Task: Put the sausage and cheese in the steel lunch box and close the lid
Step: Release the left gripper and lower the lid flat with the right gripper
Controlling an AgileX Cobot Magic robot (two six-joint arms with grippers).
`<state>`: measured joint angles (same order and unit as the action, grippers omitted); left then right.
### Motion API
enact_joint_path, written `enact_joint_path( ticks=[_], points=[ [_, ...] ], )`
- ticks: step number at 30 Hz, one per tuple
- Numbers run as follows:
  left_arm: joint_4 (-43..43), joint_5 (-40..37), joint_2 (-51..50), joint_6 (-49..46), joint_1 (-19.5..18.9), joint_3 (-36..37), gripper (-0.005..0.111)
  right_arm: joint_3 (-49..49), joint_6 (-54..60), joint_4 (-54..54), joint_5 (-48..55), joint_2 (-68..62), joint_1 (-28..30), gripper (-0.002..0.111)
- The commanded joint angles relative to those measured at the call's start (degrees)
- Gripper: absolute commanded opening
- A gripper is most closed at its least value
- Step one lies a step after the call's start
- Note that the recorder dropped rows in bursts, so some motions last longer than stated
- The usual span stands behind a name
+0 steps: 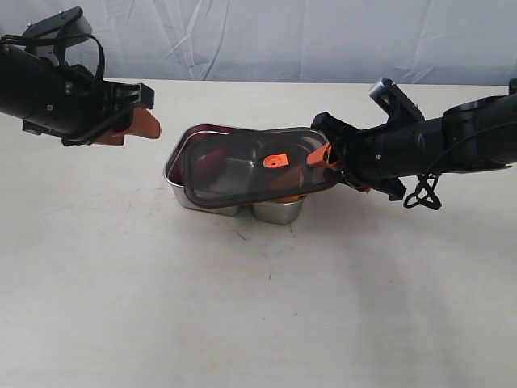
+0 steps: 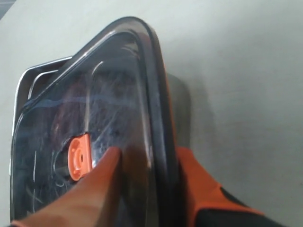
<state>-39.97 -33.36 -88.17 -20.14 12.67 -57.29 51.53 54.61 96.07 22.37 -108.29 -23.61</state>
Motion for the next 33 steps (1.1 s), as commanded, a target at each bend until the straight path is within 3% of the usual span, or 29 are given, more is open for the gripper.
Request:
enact_joint_path(
  ticks=[1,5,12,19,33],
  points=[
    [-0.2,1.3,-0.1,-0.6,-0.1,0.2,0.053,-1.1,2.8,-6.3,-2.8,-2.6,-0.4,0.013],
    [-0.2,1.5,-0.1,-0.9,-0.1,0.2,0.053,-1.1,2.8,-6.3,-1.1,-2.6,-0.4,0.032],
    [-0.2,1.4,-0.1,-1.2,-0.1,0.2,0.053,-1.1,2.2,-9.4,1.0,-2.6,-0.4,0.031],
    [-0.2,1.3,-0.1,-1.5,-0.1,0.2,0.053,-1.1,1.4,-9.9,1.4,-2.6,-0.4,0.047],
    [1.5,0.7,-0.1,-1.5,-0.1,0.2,0.053,-1.0,0.9,-10.2,0.8,-2.6,-0.4,0.047]
  ],
)
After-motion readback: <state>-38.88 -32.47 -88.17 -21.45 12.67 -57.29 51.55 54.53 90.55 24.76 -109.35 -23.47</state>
